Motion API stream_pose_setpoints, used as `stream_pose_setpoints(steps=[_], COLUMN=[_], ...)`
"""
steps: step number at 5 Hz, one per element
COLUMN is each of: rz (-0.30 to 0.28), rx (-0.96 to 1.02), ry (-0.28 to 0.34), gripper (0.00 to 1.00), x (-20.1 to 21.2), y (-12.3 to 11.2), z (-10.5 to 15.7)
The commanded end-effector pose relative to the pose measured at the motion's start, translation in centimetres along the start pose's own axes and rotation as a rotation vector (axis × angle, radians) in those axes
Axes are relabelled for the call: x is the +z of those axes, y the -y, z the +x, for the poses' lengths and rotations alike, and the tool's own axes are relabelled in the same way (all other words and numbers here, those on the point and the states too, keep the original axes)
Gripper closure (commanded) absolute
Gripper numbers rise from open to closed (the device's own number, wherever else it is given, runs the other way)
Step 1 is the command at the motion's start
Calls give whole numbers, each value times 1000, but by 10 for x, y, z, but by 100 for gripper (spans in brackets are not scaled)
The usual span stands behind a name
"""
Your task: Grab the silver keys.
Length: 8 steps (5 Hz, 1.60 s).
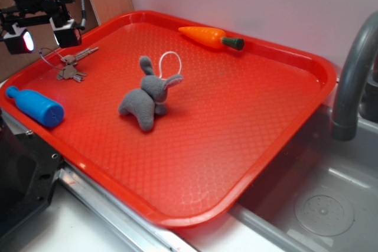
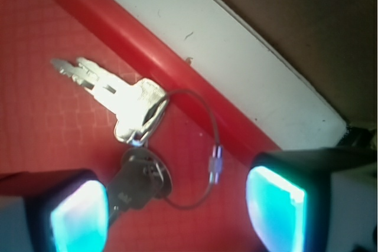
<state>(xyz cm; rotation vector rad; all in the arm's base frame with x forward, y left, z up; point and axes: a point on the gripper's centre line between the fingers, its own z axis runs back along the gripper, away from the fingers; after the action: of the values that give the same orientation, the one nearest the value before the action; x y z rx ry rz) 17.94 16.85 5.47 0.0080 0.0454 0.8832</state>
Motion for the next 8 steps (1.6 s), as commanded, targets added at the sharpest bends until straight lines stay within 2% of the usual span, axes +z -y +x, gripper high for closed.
stream_pose_setpoints(steps=[1, 4, 5, 8], rz=[5, 31, 43, 79], rx=[-9, -41, -45, -72], ry=[34, 1, -4, -13], gripper=[0, 0, 100, 100], x=[6, -8, -15, -27], y=[-5, 13, 15, 23], z=[11, 7, 6, -3])
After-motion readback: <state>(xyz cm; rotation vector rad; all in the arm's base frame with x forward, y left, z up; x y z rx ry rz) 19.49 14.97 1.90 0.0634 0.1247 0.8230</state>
